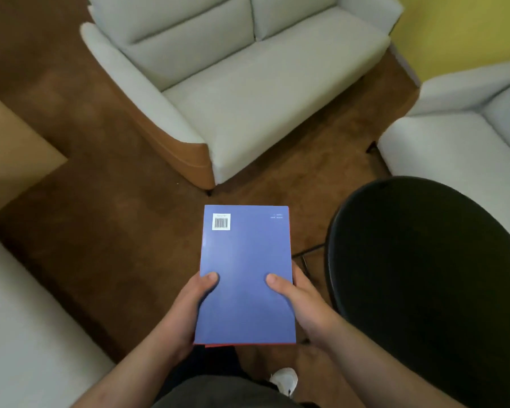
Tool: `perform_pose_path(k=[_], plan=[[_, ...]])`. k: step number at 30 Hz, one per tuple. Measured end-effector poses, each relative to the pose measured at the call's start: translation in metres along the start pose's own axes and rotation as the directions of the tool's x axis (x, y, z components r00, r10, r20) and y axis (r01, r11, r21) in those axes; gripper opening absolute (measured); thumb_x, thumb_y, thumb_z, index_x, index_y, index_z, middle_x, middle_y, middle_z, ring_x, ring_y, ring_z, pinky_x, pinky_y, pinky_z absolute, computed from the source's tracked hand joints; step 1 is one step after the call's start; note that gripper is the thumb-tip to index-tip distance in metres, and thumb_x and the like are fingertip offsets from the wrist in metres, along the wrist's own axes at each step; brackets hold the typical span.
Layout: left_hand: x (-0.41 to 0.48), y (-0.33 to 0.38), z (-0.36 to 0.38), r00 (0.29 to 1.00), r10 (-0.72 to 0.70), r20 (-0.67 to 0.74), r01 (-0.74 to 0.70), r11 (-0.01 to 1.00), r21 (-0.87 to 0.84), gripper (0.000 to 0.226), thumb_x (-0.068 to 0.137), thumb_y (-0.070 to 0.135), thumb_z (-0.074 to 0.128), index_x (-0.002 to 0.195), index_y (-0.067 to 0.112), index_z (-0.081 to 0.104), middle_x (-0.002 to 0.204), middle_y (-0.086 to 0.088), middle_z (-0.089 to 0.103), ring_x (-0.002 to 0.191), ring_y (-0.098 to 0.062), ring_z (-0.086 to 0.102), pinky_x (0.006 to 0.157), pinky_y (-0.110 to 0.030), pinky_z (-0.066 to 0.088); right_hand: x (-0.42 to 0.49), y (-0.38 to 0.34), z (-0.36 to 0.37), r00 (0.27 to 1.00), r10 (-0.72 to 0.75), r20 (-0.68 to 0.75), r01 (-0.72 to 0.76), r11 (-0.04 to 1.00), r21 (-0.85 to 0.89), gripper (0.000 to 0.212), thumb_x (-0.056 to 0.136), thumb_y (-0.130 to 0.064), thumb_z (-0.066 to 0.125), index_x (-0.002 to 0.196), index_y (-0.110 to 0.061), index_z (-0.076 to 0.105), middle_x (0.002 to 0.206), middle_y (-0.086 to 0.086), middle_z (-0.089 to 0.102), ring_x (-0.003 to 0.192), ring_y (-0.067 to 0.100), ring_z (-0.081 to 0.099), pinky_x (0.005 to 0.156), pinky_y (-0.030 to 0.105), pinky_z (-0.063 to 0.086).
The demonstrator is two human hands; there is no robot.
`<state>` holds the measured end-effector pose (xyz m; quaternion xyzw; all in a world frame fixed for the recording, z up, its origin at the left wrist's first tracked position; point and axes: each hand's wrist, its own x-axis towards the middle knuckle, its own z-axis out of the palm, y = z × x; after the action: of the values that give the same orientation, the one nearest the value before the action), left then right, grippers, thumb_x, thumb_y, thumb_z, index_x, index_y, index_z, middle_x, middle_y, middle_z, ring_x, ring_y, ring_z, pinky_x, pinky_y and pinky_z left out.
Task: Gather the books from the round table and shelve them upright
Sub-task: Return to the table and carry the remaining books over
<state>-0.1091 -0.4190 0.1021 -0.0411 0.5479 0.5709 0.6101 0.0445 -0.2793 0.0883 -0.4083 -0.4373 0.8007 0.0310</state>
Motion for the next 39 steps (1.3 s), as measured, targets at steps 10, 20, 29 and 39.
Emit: perform_pose_path(k=[10, 20, 29, 39], plan=[[0.006, 0.151, -0.140, 0.970, 0.122, -0.210, -0.139, 0.988, -0.067, 0.046, 0.082, 0.040, 0.052, 0.119, 0.015, 0.064, 0.107, -0.010, 0.078, 0.086, -0.026, 0.077, 0.077, -0.040, 0.058, 0.162, -0.072, 0.170, 0.976, 0.087, 0.199, -0.061, 0.989, -0.134, 0.063, 0.082, -0.028, 0.069, 0.140, -0.018, 0.048, 0.130, 0.010, 0.068, 0.113, 0.034, 0.069, 0.088, 0.044, 0.059], [0.017, 0.252, -0.238, 0.889, 0.068, -0.453, -0.223, 0.928, -0.299, 0.030, 0.097, 0.035, 0.051, 0.114, 0.016, 0.066, 0.100, -0.011, 0.079, 0.079, -0.028, 0.078, 0.069, -0.038, 0.057, 0.279, -0.138, 0.304, 0.905, 0.180, 0.386, -0.040, 0.938, -0.345, 0.059, 0.080, -0.039, 0.070, 0.135, -0.028, 0.054, 0.123, -0.002, 0.072, 0.109, 0.023, 0.071, 0.090, 0.038, 0.059], [0.099, 0.390, -0.322, 0.870, 0.067, -0.489, -0.259, 0.905, -0.336, 0.038, 0.093, 0.038, 0.055, 0.123, 0.016, 0.062, 0.103, -0.013, 0.078, 0.082, -0.028, 0.077, 0.059, -0.036, 0.061, 0.437, -0.209, 0.395, 0.886, 0.241, 0.397, -0.080, 0.922, -0.380, 0.062, 0.077, -0.044, 0.074, 0.132, -0.026, 0.055, 0.119, 0.003, 0.073, 0.107, 0.027, 0.072, 0.094, 0.048, 0.058], [0.159, 0.555, -0.418, 0.887, 0.121, -0.446, -0.303, 0.881, -0.364, 0.044, 0.080, 0.040, 0.059, 0.117, 0.017, 0.063, 0.102, -0.012, 0.078, 0.085, -0.029, 0.076, 0.077, -0.045, 0.056, 0.573, -0.304, 0.514, 0.868, 0.262, 0.421, -0.074, 0.908, -0.413, 0.069, 0.077, -0.044, 0.076, 0.136, -0.021, 0.049, 0.124, 0.008, 0.070, 0.107, 0.028, 0.072, 0.088, 0.044, 0.060]])
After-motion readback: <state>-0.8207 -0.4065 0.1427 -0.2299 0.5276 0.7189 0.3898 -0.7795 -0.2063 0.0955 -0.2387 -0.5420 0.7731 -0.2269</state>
